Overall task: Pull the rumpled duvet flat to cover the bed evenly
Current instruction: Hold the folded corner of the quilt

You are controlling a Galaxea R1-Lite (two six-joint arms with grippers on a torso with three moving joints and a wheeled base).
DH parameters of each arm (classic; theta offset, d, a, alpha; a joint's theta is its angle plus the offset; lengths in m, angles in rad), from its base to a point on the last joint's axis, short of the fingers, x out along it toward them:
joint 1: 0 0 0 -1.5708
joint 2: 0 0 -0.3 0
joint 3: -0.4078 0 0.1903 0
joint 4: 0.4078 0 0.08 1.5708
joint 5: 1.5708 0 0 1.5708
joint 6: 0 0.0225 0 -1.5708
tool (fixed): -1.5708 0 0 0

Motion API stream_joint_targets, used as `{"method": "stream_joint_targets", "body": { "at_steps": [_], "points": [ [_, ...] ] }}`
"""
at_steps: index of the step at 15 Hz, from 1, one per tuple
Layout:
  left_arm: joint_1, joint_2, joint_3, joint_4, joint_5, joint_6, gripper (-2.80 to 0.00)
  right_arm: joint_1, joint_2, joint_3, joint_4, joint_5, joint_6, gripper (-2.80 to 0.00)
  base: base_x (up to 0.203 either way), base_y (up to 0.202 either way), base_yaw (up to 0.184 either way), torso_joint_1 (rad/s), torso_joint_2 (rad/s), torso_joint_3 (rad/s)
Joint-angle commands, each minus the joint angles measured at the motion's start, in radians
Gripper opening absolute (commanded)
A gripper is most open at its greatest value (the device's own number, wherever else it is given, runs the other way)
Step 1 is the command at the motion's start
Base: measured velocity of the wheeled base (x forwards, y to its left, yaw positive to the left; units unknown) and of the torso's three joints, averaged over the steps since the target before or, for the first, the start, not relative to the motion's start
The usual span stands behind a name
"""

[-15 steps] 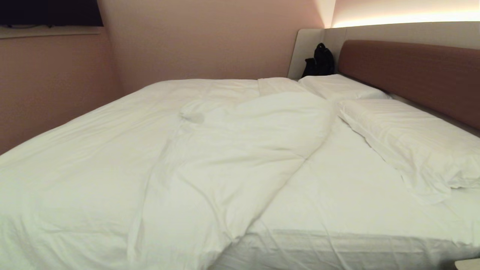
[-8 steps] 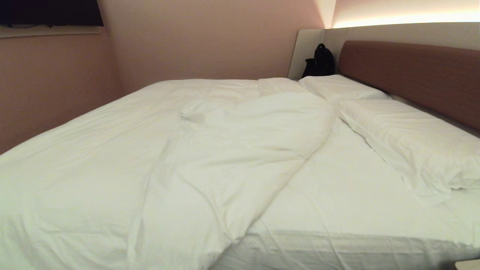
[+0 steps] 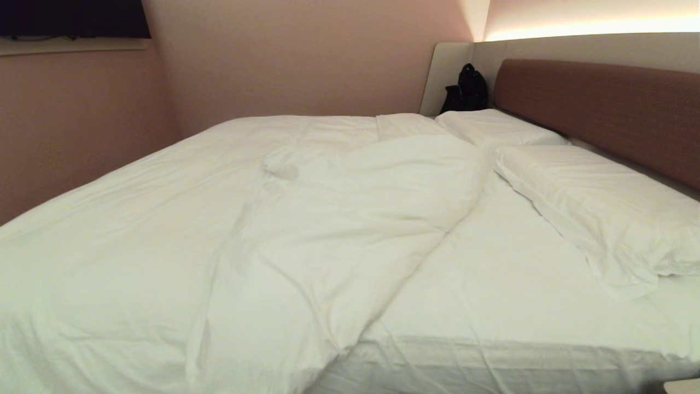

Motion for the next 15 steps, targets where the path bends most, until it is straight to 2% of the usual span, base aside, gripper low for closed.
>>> {"method": "stream_joint_targets", "body": {
  "at_steps": [1,15],
  "points": [
    [0.0,0.0,0.0,0.0,0.0,-0.001,-2.8,0.0,0.001,0.0,0.0,0.0,0.0,-2.8,0.0,0.0,0.0,0.0,0.0,0.0],
    [0.0,0.0,0.0,-0.002,0.0,-0.001,-2.8,0.0,0.001,0.0,0.0,0.0,-0.001,-2.8,0.0,0.0,0.0,0.0,0.0,0.0]
  ]
}}
